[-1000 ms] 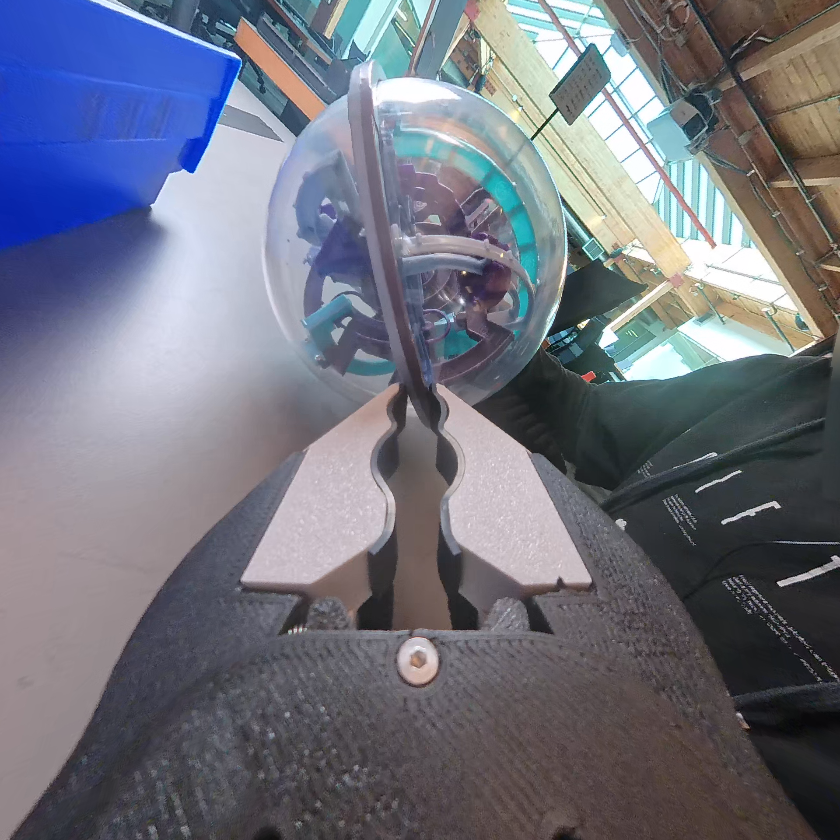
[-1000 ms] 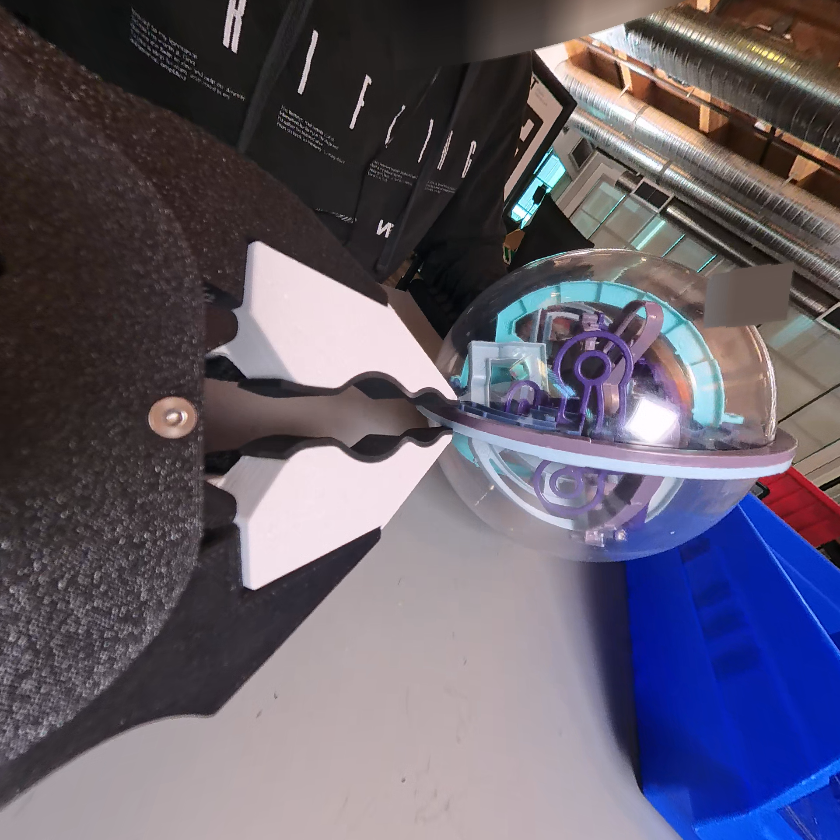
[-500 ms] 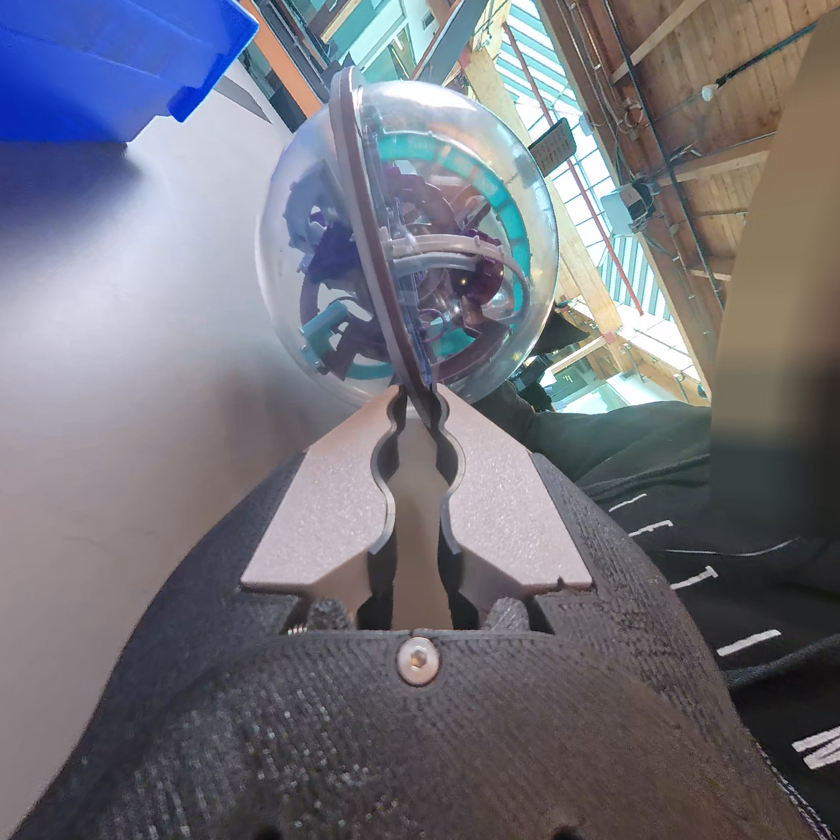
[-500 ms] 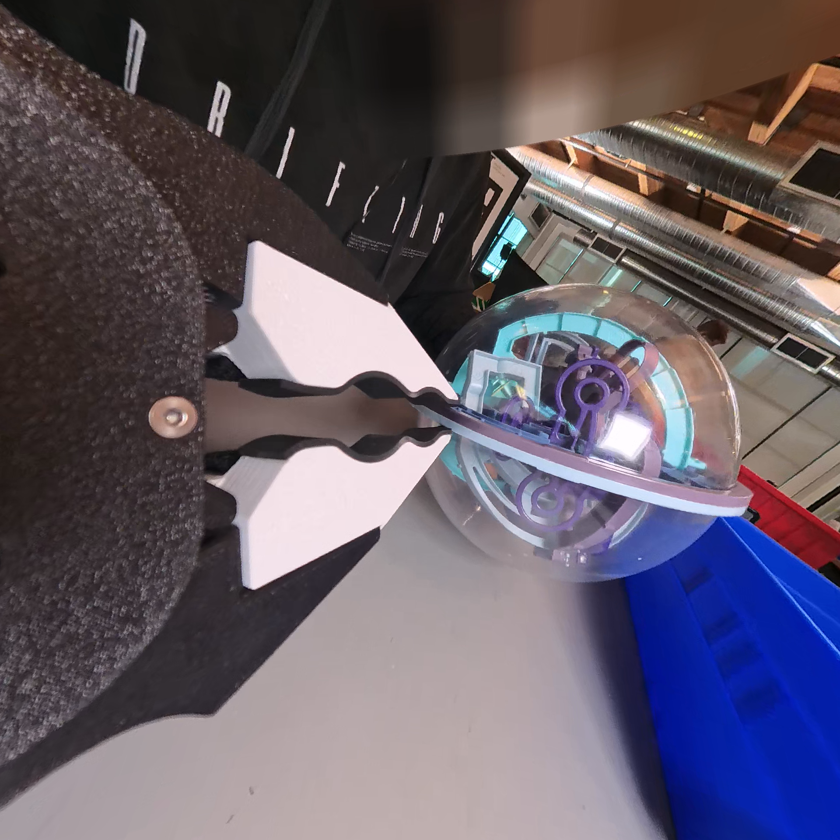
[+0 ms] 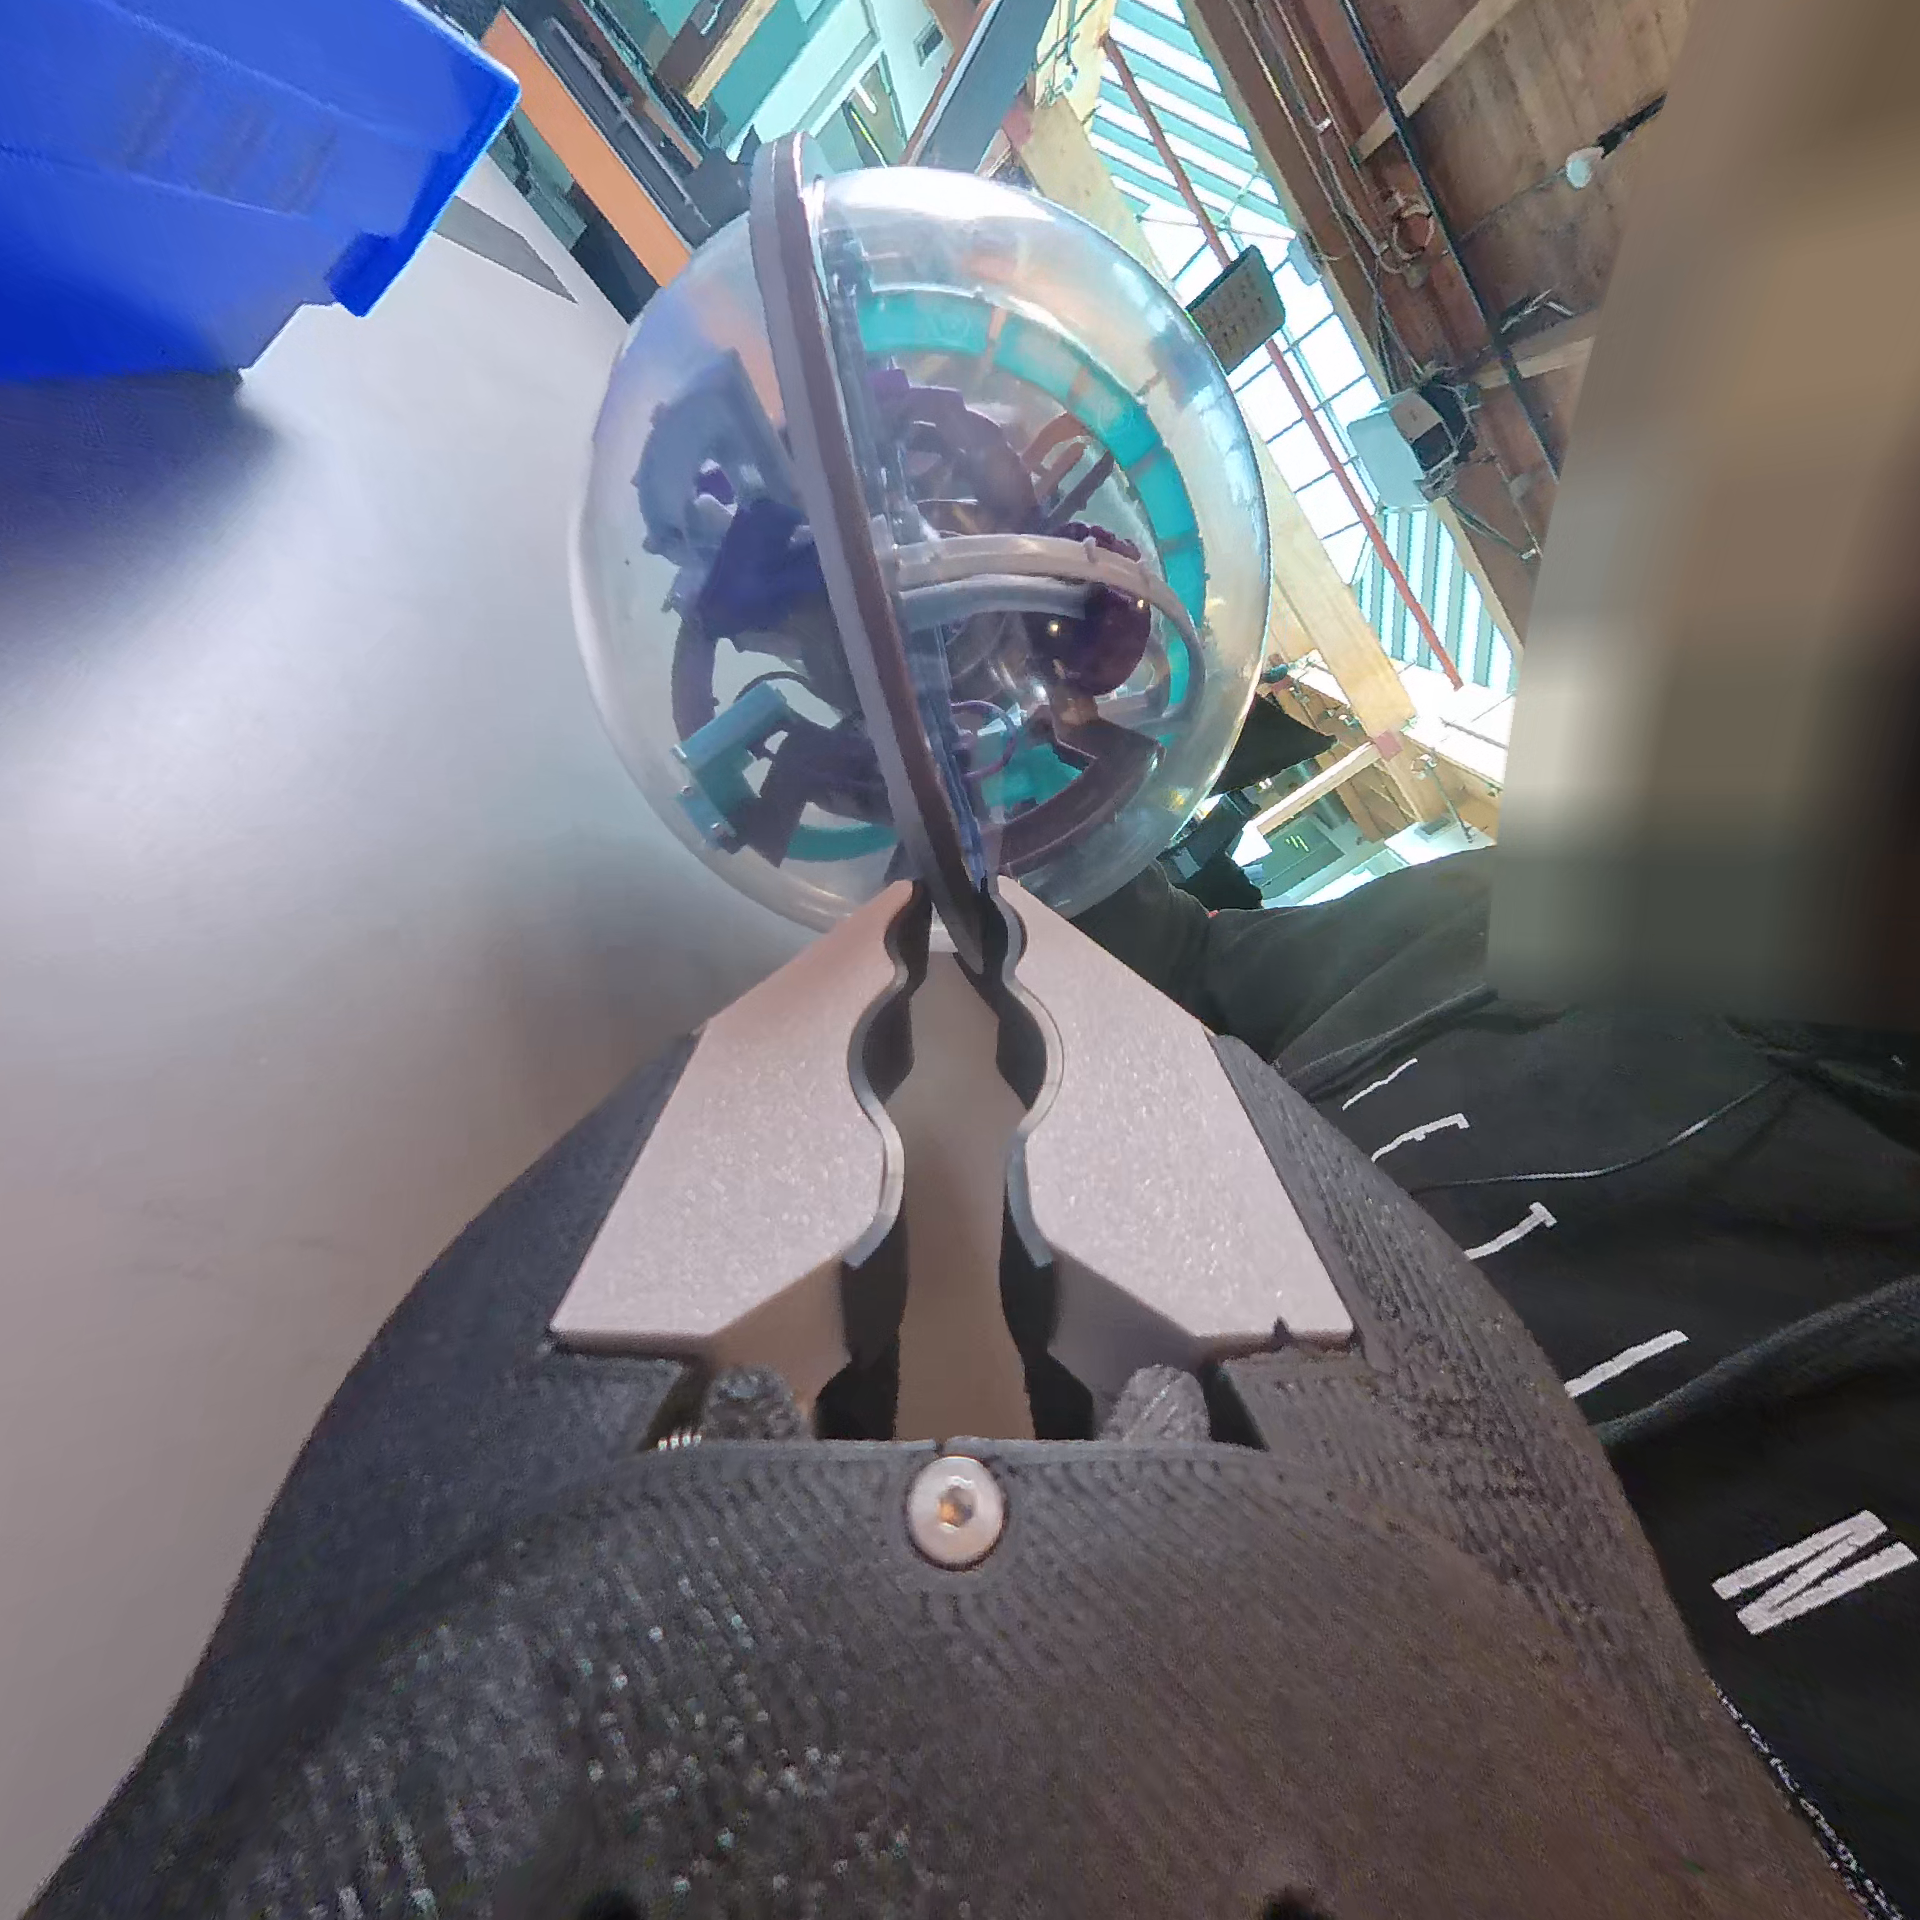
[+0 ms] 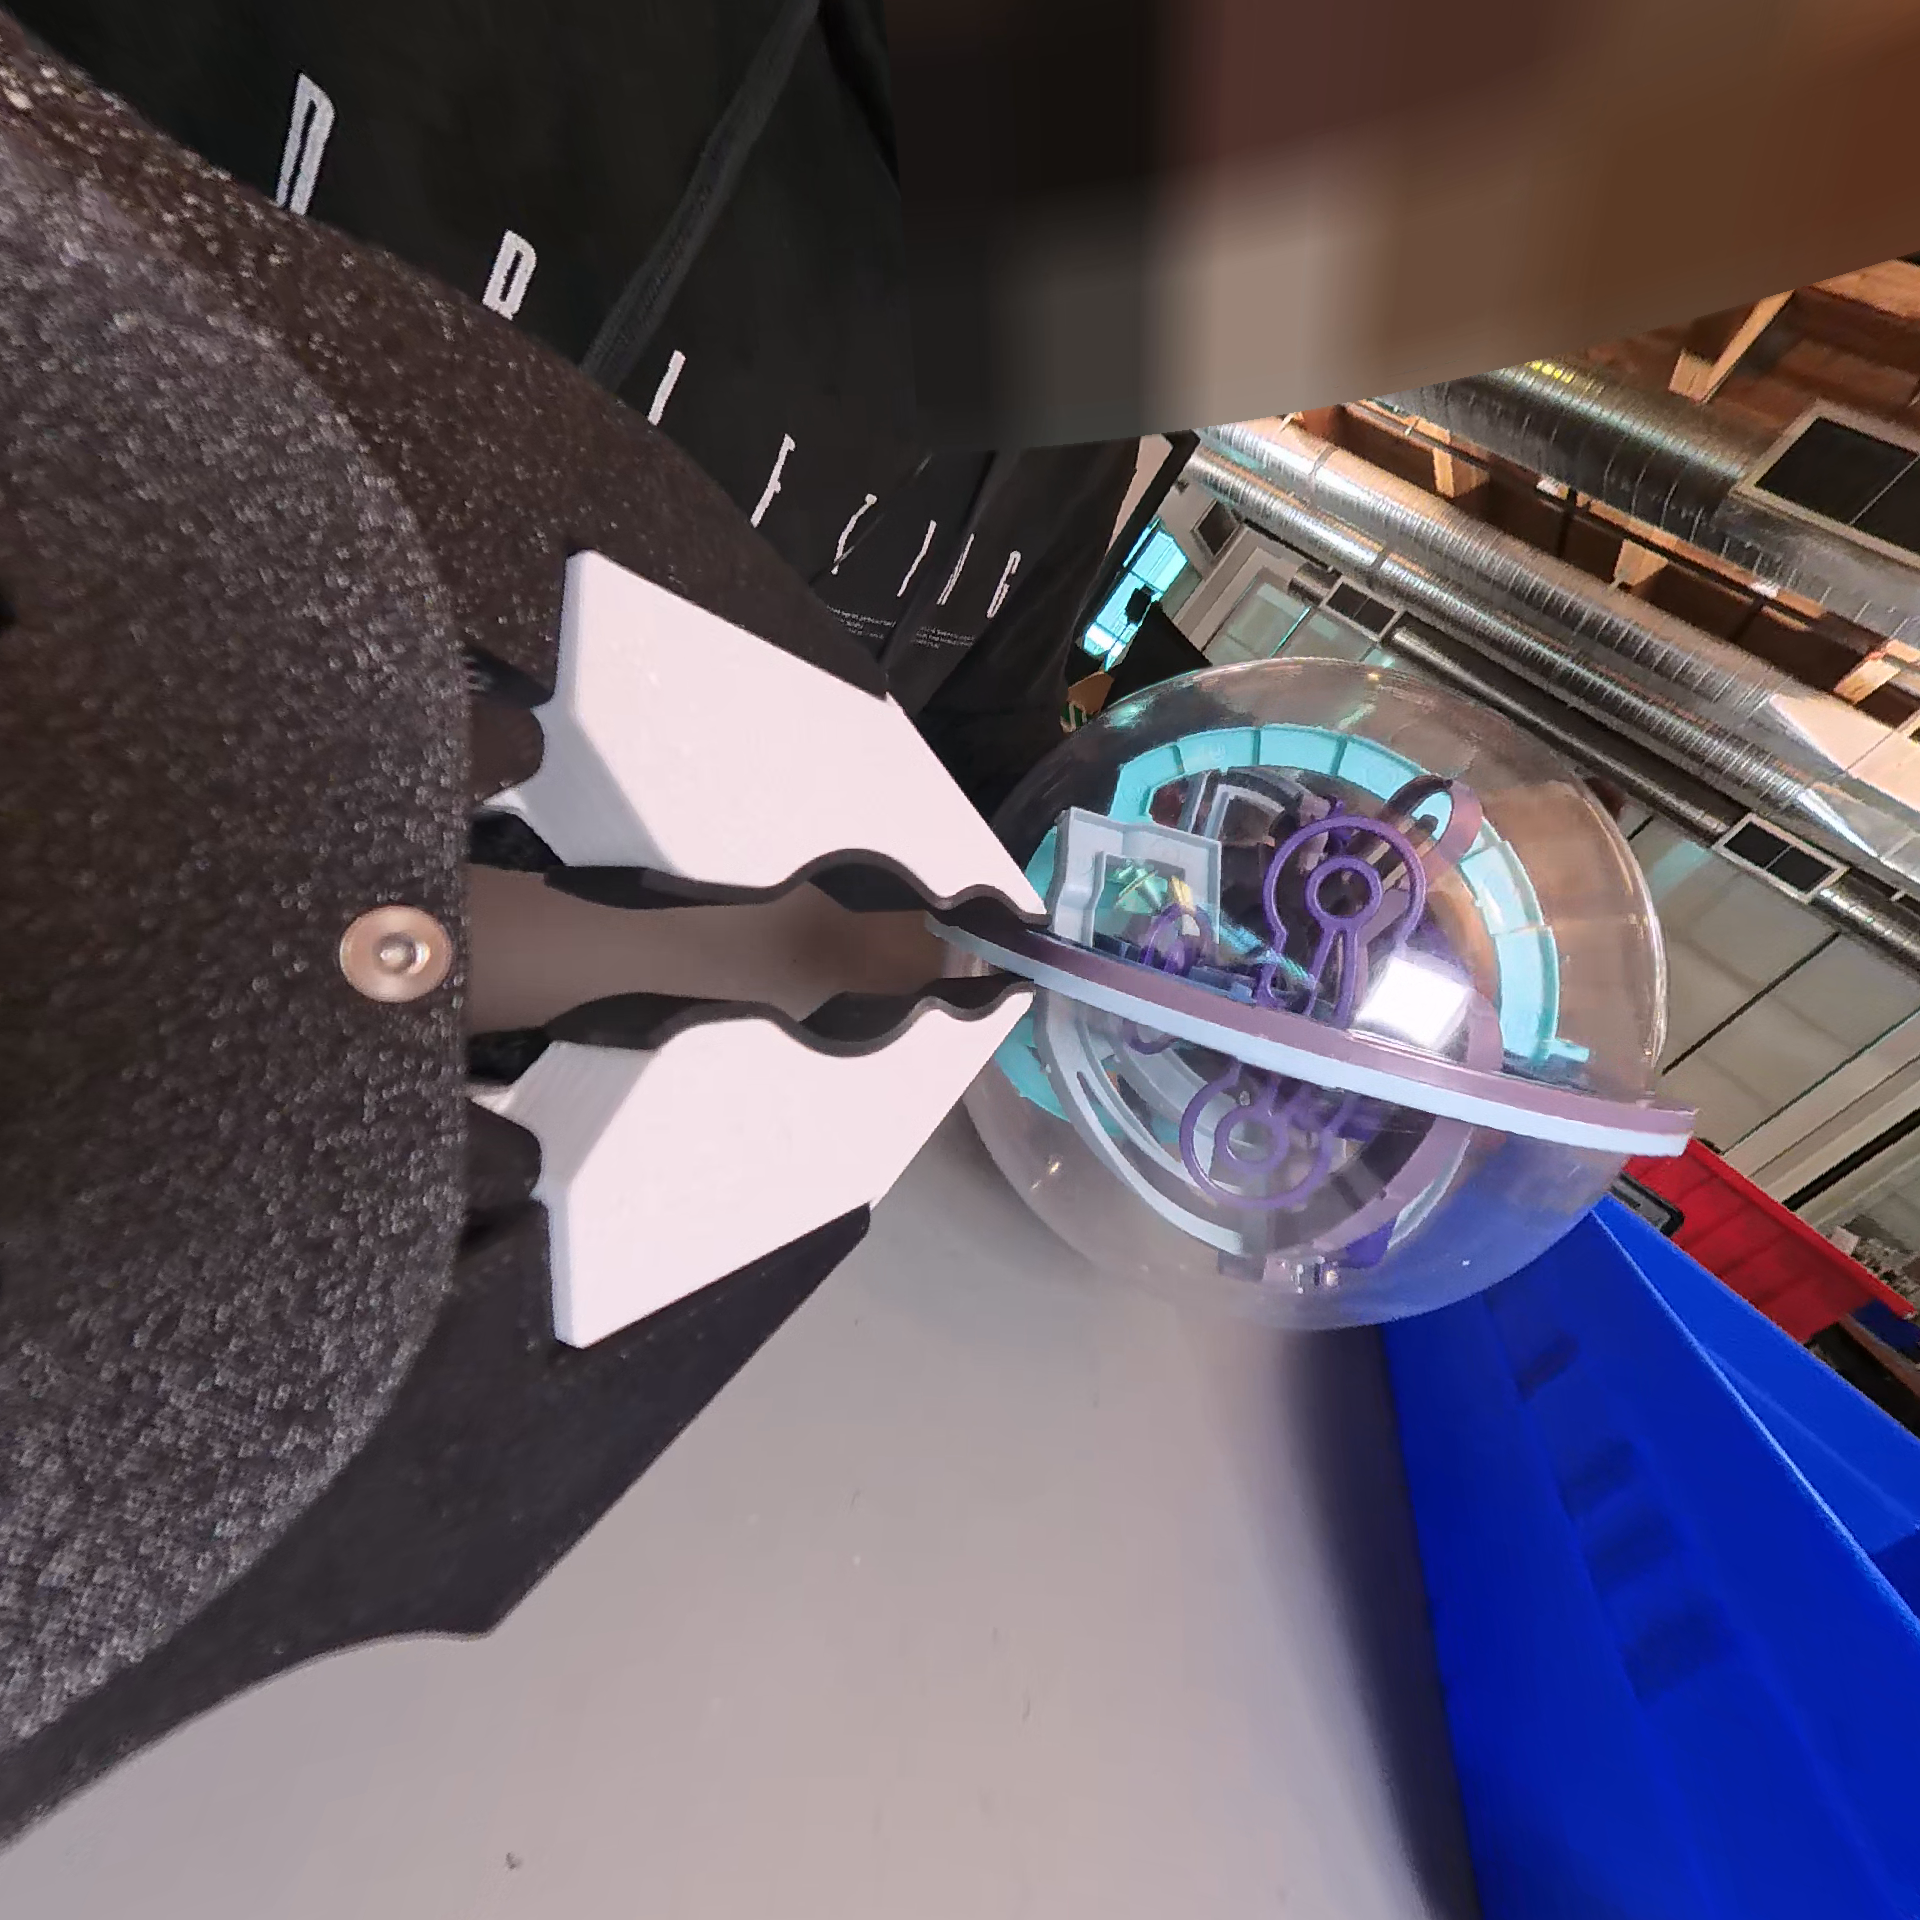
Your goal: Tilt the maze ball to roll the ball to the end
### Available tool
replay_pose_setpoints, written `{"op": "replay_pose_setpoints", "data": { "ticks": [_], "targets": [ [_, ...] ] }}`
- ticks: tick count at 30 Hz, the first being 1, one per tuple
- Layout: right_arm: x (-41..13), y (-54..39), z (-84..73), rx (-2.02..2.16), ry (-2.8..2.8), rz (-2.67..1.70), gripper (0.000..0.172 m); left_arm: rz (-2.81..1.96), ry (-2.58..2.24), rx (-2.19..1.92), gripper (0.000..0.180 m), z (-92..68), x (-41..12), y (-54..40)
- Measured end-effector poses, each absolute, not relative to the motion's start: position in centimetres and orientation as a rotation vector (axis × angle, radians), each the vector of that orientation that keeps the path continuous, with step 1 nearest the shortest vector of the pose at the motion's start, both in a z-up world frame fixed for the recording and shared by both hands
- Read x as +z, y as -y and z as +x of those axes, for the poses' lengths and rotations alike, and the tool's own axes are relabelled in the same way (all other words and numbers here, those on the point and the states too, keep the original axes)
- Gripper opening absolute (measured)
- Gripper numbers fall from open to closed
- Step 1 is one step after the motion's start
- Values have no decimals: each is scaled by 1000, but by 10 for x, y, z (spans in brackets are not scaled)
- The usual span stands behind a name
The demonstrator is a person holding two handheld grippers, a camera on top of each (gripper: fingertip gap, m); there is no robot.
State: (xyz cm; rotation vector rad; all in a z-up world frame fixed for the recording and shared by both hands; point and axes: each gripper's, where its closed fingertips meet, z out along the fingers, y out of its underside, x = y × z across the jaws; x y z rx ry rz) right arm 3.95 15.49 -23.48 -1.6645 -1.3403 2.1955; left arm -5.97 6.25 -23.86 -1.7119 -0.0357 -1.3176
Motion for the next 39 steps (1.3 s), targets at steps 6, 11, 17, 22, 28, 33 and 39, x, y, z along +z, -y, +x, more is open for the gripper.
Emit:
{"op": "replay_pose_setpoints", "data": {
  "ticks": [6,11,17,22,28,33,39],
  "targets": [
    [-237,-155,38,2200,1340,-1662,5,-1702,18,-1288,7,-61,-232,-62],
    [-238,-154,37,2204,1335,-1667,5,-1691,17,-1259,7,-63,-223,-62],
    [-235,-151,36,2221,1334,-1655,5,-1667,35,-1242,6,-65,-212,-61],
    [-234,-150,36,2234,1332,-1646,5,-1646,38,-1228,6,-64,-202,-60],
    [-225,-149,37,2243,1333,-1571,5,-1620,15,-1206,6,-60,-191,-58],
    [-214,-150,37,2219,1342,-1505,5,-1598,-10,-1186,6,-58,-181,-56],
    [-191,-149,35,2149,1392,-1373,5,-1545,-78,-1133,6,-58,-162,-52]
  ]
}}
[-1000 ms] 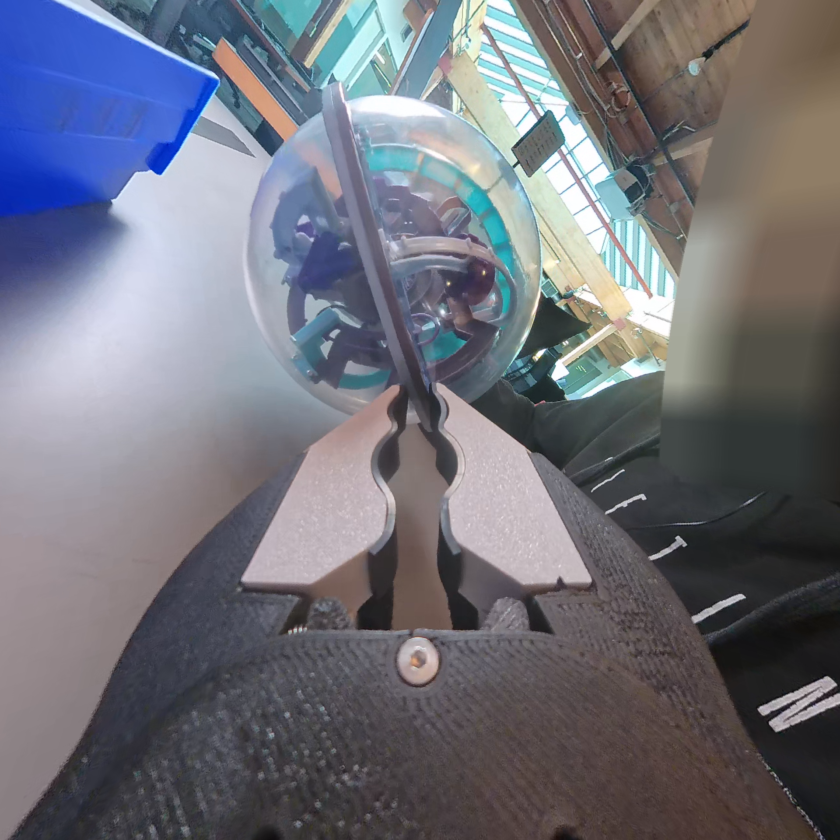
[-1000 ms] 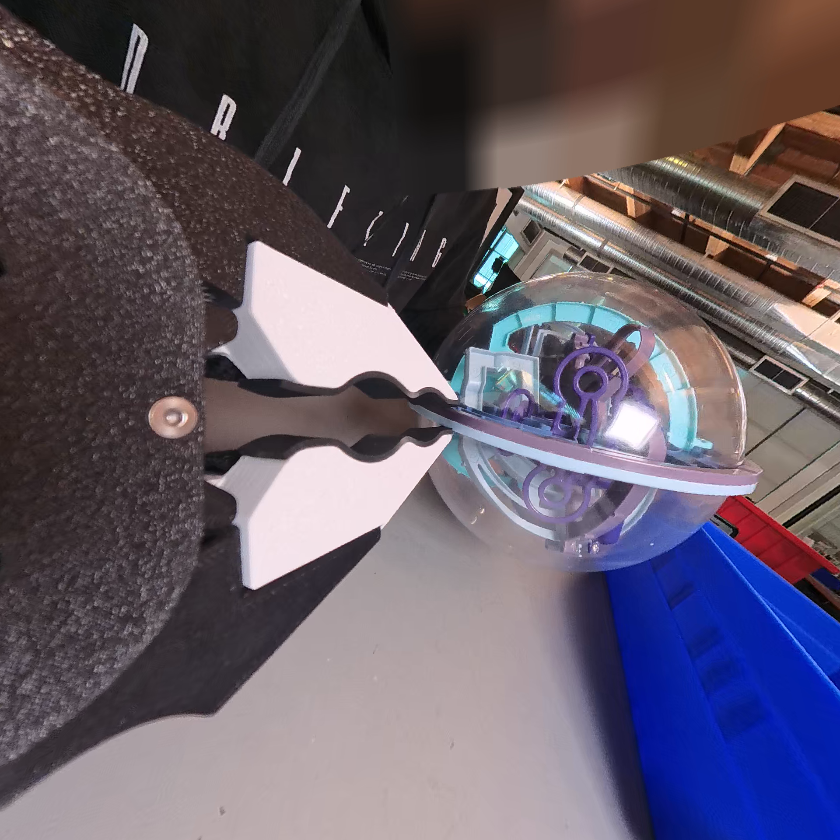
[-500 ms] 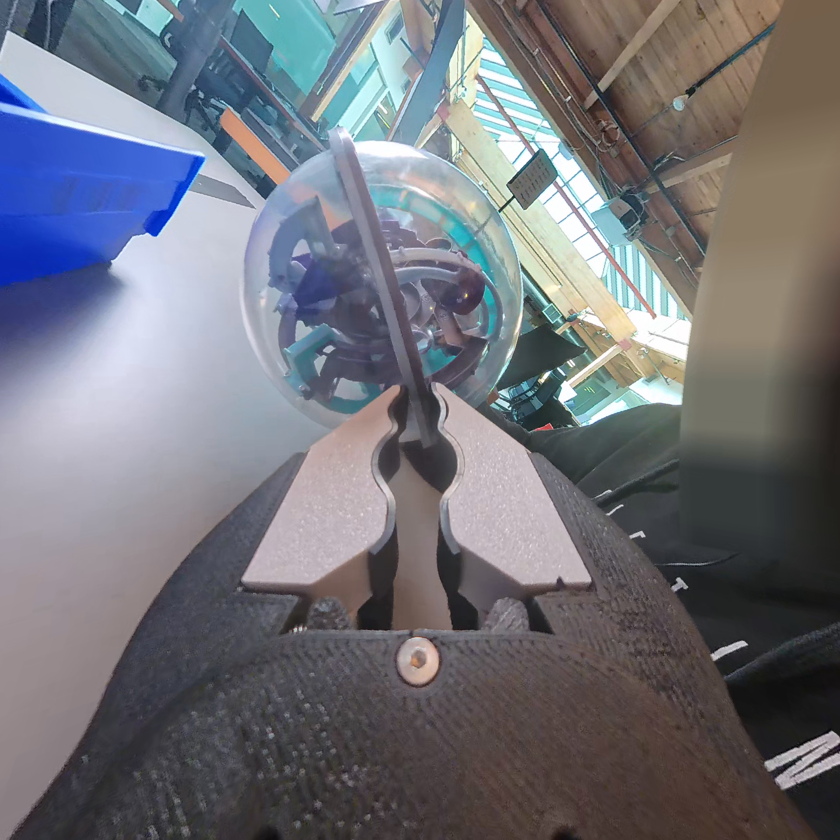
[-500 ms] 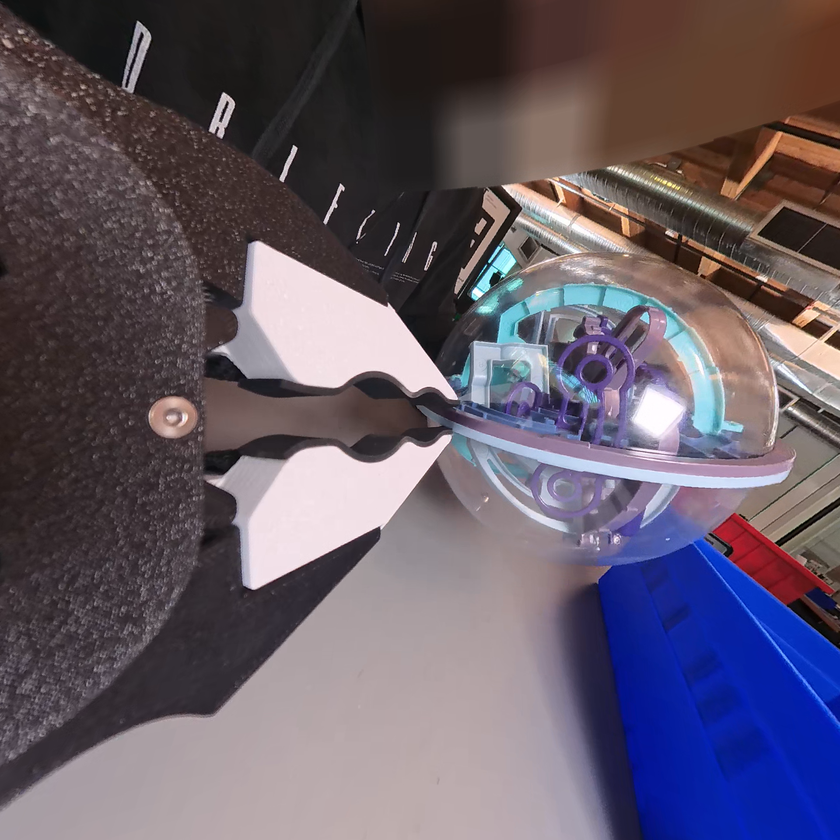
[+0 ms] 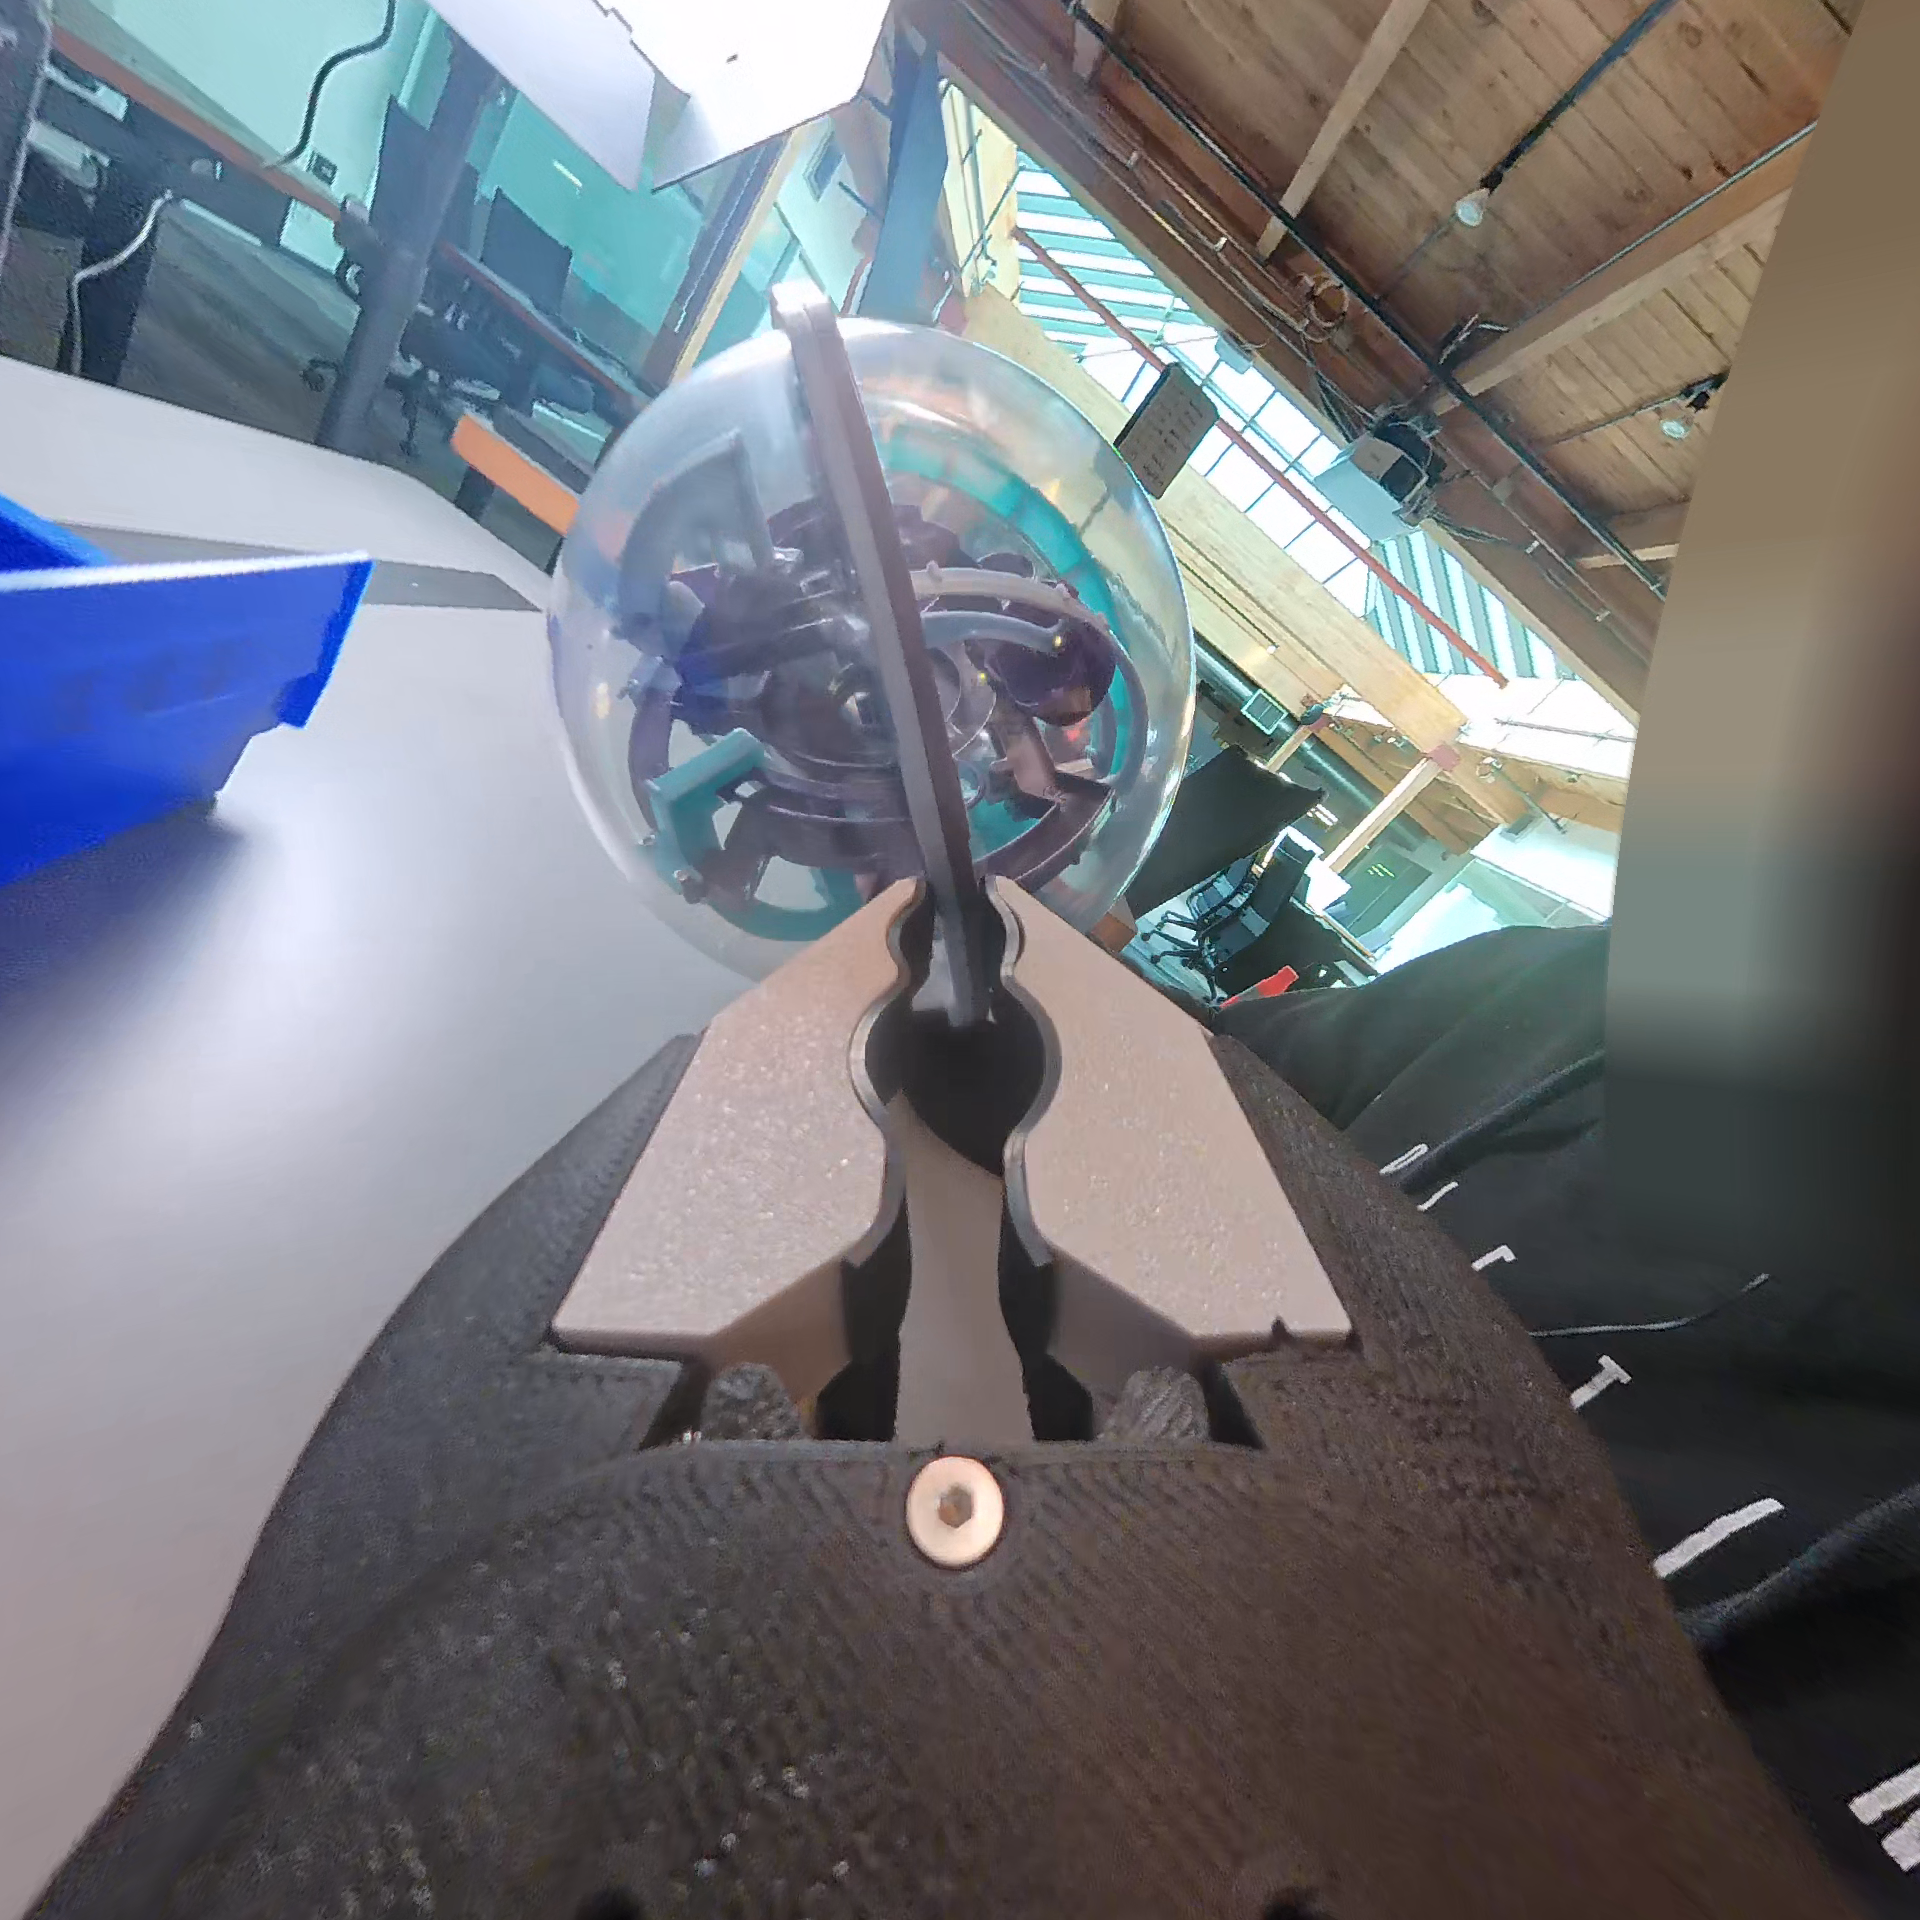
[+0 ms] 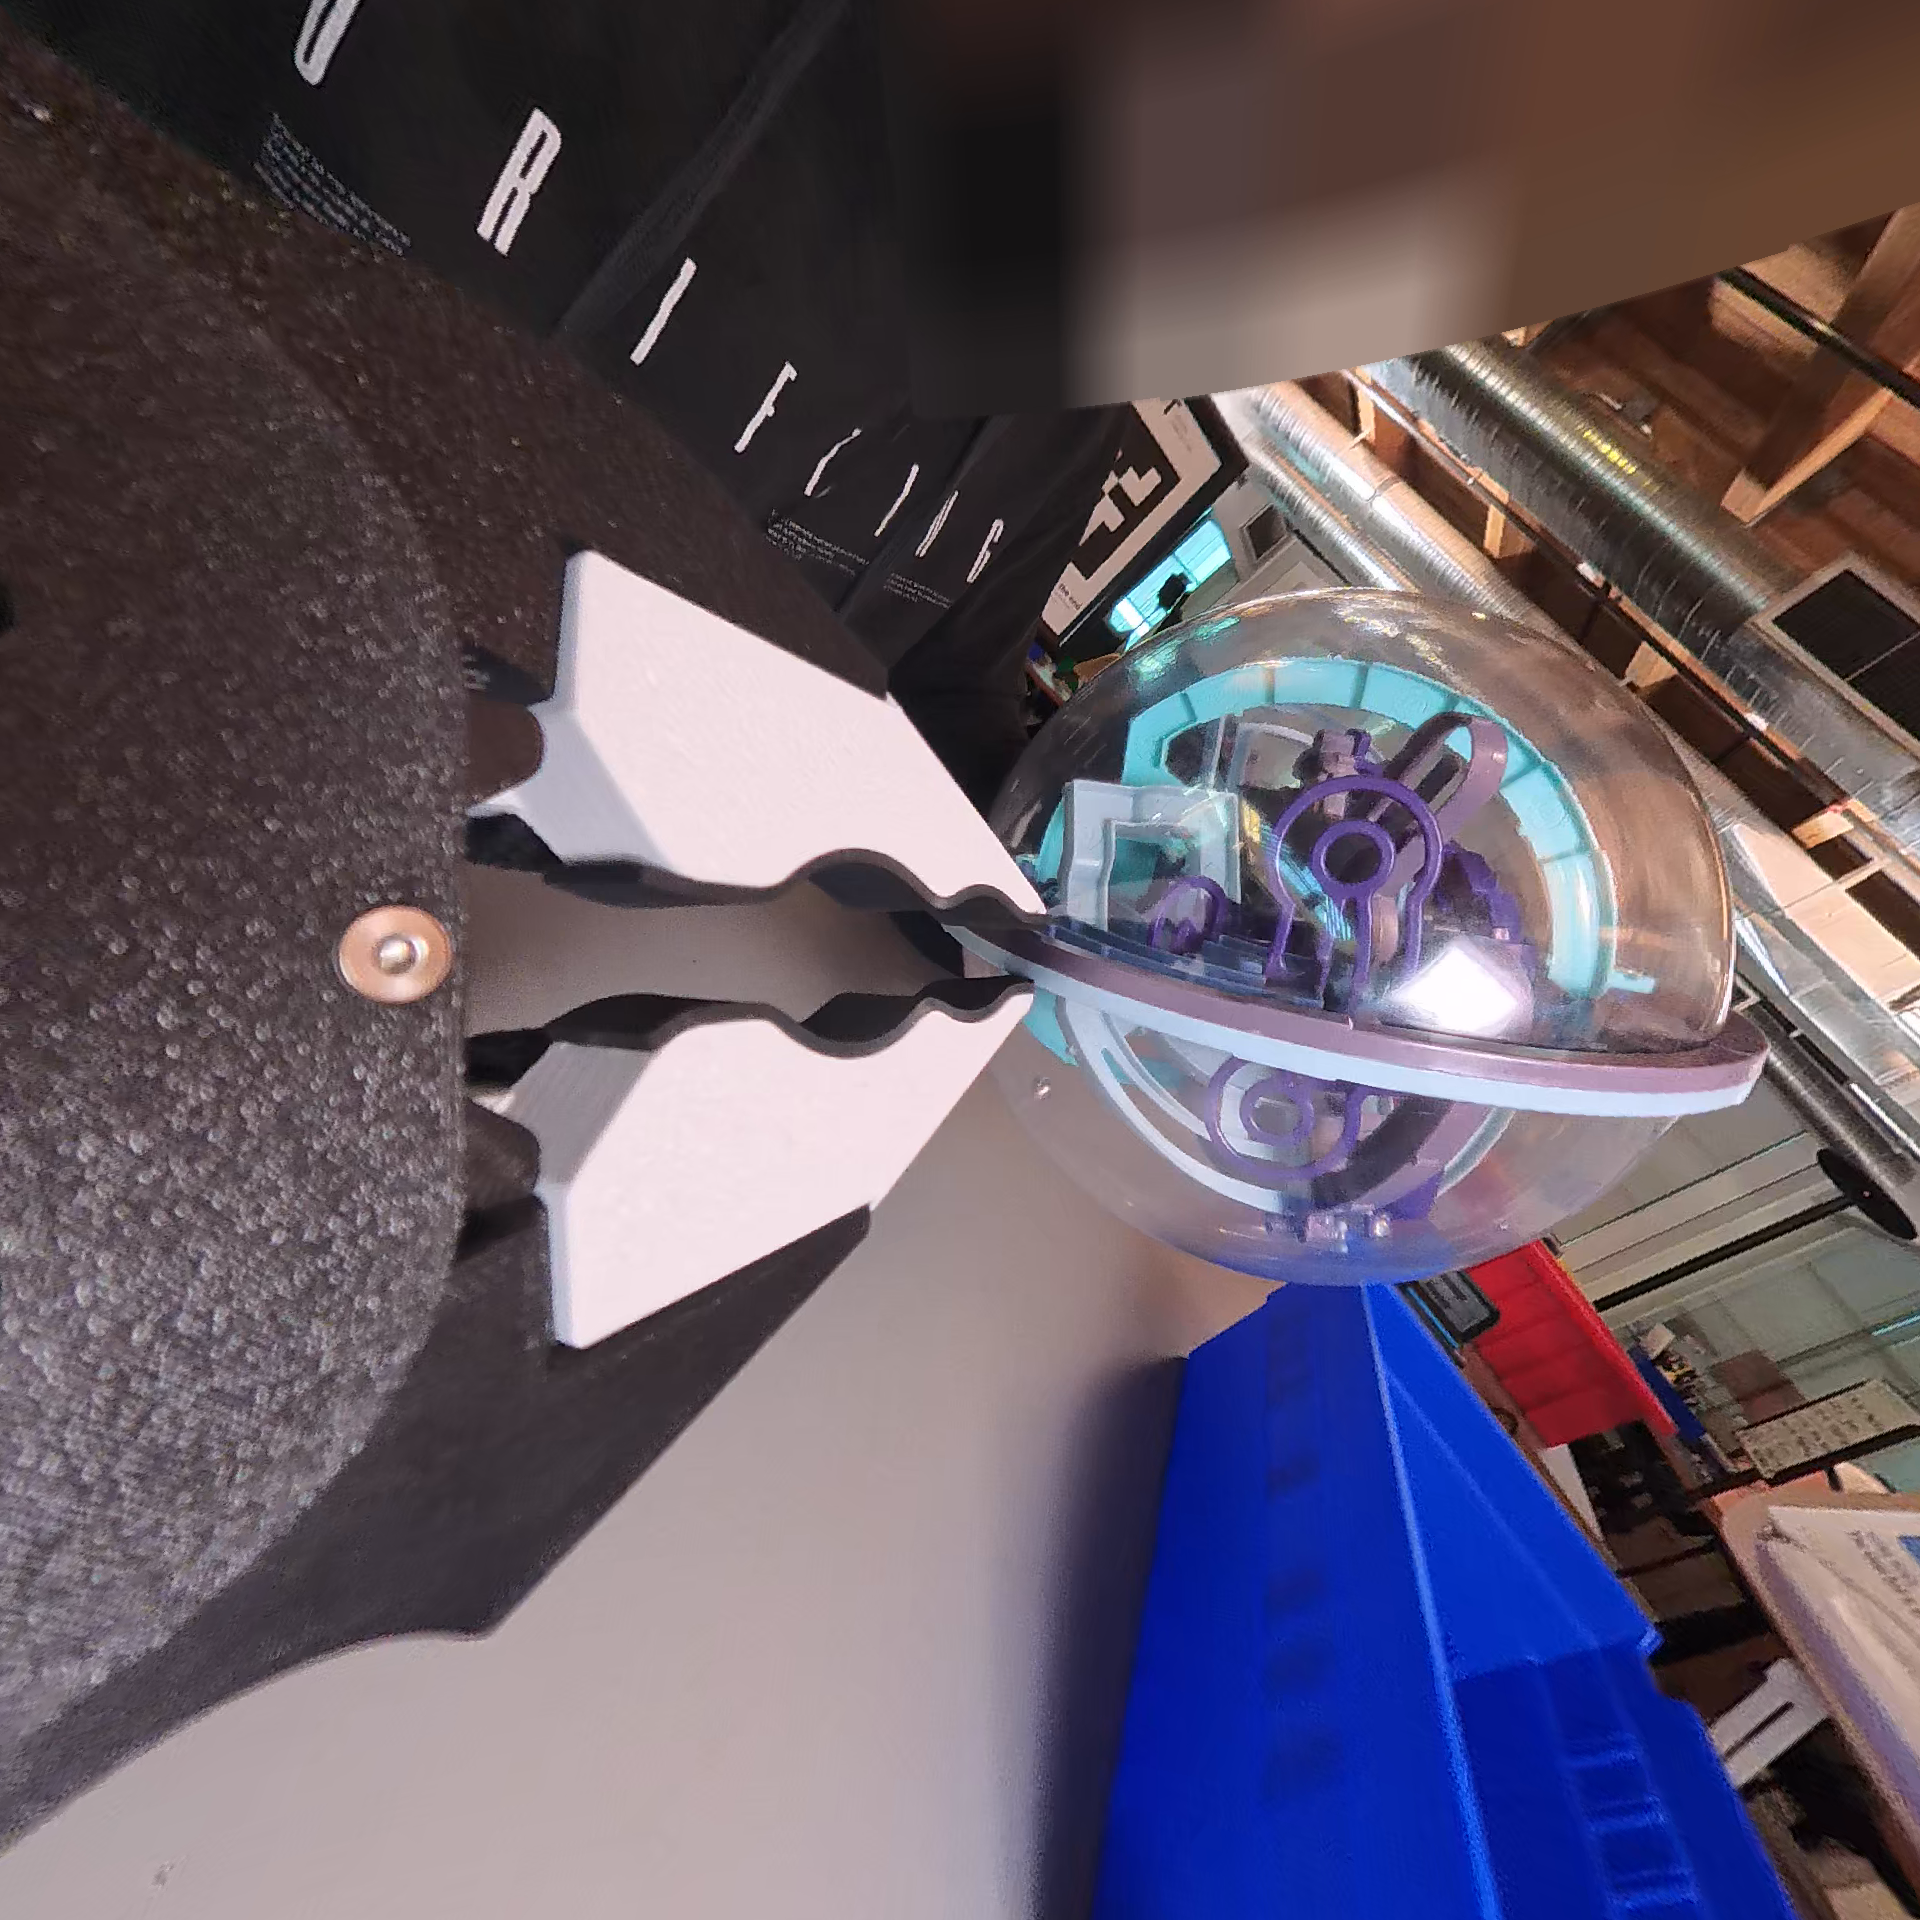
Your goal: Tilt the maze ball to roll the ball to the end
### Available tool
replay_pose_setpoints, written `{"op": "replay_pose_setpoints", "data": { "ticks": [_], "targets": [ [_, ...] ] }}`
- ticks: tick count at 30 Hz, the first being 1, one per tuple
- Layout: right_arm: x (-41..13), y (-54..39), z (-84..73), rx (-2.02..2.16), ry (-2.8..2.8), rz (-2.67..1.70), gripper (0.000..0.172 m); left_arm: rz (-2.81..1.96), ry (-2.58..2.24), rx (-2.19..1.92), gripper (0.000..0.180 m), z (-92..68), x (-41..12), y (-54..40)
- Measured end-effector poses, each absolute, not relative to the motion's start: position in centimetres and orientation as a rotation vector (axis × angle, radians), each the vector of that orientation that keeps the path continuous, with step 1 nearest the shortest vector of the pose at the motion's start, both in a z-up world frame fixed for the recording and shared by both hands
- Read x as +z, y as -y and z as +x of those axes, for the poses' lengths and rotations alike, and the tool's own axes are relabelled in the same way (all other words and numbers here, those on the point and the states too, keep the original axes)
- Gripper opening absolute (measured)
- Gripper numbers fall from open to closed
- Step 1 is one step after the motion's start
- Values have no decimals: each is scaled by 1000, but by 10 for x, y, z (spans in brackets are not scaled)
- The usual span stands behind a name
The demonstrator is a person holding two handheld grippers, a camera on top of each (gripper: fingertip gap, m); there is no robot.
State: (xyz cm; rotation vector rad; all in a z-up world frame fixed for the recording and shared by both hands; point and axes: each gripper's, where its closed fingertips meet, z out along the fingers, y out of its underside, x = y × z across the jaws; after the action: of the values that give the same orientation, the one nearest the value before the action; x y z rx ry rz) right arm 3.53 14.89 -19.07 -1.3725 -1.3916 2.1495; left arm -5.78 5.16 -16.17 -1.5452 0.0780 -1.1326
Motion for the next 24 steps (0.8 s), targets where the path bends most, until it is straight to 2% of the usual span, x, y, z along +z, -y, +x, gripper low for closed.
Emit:
{"op": "replay_pose_setpoints", "data": {
  "ticks": [17,24],
  "targets": [
    [-95,-129,28,1908,1548,-1073,5,-1363,-225,-968,6,-62,-88,-26],
    [-49,-109,26,1800,1573,-927,6,-1277,-318,-867,6,-66,-36,-8]
  ]
}}
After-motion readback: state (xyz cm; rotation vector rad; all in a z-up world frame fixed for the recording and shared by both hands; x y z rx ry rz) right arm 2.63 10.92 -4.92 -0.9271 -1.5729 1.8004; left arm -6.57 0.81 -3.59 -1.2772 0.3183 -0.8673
